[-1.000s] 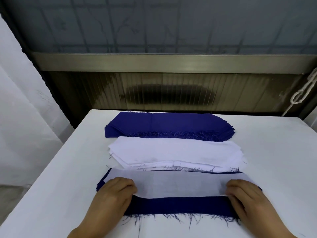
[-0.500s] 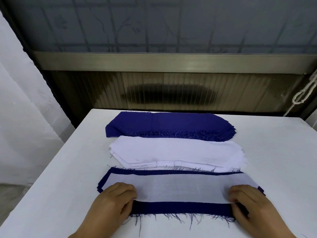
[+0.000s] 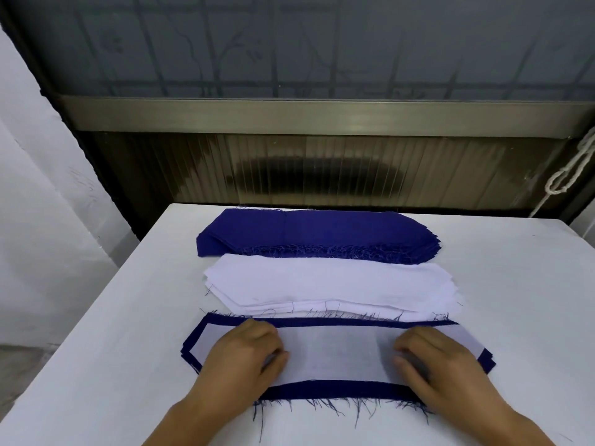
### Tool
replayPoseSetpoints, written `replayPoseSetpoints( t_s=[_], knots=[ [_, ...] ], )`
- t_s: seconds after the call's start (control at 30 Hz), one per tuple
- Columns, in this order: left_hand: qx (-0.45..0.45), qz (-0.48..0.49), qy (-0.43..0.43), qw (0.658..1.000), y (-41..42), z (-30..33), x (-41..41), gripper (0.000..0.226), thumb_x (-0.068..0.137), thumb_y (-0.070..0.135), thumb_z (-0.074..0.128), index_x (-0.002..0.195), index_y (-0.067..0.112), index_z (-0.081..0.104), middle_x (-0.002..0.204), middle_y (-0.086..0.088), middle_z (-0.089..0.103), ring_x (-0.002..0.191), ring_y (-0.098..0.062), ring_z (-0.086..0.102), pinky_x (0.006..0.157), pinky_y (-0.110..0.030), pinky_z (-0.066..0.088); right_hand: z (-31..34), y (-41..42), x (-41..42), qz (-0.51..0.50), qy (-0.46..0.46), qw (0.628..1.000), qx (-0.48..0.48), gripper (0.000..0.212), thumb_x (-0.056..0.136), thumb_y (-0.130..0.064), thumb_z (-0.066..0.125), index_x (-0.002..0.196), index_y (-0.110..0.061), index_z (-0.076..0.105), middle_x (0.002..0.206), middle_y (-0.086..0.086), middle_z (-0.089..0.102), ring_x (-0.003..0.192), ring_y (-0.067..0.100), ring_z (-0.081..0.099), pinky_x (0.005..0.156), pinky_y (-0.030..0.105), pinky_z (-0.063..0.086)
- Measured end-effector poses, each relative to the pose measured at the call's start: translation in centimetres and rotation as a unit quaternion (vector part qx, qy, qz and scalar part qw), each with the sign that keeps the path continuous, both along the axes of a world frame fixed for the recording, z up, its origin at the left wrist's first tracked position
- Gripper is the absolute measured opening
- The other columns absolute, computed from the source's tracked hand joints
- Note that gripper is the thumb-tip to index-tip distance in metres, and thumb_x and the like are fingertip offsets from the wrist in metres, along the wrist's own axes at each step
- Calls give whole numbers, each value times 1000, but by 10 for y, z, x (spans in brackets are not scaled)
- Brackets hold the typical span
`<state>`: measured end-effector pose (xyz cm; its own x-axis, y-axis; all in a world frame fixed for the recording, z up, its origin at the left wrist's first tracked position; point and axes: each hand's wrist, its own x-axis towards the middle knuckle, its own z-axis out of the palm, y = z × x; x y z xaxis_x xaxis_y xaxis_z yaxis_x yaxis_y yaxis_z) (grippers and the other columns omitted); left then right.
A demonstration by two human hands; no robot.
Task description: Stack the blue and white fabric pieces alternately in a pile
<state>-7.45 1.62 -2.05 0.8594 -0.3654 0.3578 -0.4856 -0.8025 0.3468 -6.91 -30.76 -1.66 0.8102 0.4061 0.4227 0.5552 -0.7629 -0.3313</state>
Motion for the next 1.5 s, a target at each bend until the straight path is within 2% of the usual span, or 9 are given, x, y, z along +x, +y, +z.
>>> replayPoseSetpoints(
  t_s=[0.2,0.5,0.57,0.67,0.8,1.0,1.33,1.4,1.5],
  knots=[
    [15,-21,28,999,-19,-7,16,5,84,25,71,81,24,67,87,16,57,77,-3,50,67,-14,41,-6,21,16,-27,109,993,-47,7,90,-23,63,85,-27,63,80,-19,53,67,1,48,59,15,39],
    [16,95,5,995,35,-4,26,22,69,7,83,68,19,64,72,12,55,63,-7,51,51,-24,47,0,-21,28,-203,53,975,-77,37,66,-9,79,61,-27,47,54,-12,42,42,7,33,36,26,37],
    [16,97,-30,995,27,-1,34,20,68,2,82,76,16,69,78,9,60,66,-11,55,54,-27,50,0,-20,39,-194,28,979,-60,27,68,-7,79,70,-25,58,65,-12,53,50,10,49,41,26,43],
    [22,91,-63,994,9,4,53,34,72,8,82,105,12,72,106,2,67,92,-18,63,81,-31,55,3,-7,59,-128,5,991,-38,29,70,-8,81,95,-17,69,92,-6,64,78,18,63,66,29,51],
    [42,82,-4,996,-3,-8,73,45,93,29,62,135,15,56,145,3,48,132,-17,45,112,-27,31,-8,2,74,-102,39,993,-36,38,74,-16,79,110,-14,69,113,-3,66,103,20,62,92,33,48],
    [39,76,-71,994,-2,-22,69,33,80,14,77,113,11,72,121,-3,68,109,-20,66,98,-36,47,-26,-2,72,-111,-55,992,-32,29,73,-9,82,101,-15,77,106,-4,72,95,17,68,91,27,47],
    [19,43,-161,986,0,-21,71,21,87,17,58,92,12,78,92,4,72,84,-17,65,73,-29,56,-24,-2,73,-93,-86,992,-11,18,70,-3,82,86,-10,78,90,-2,73,80,18,69,76,28,54],
    [11,47,-157,986,0,-21,71,16,84,14,63,91,12,78,90,4,71,80,-16,63,67,-30,56,-25,-3,73,-89,-86,992,-9,10,81,-13,76,90,-12,77,93,-4,72,83,17,68,78,27,53],
    [3,50,-148,988,-1,-21,71,21,89,20,58,94,13,77,93,6,70,81,-14,62,69,-28,55,-26,-4,73,-83,-90,992,-9,23,93,-22,57,92,-10,76,94,-4,72,85,16,67,78,26,53]
  ],
)
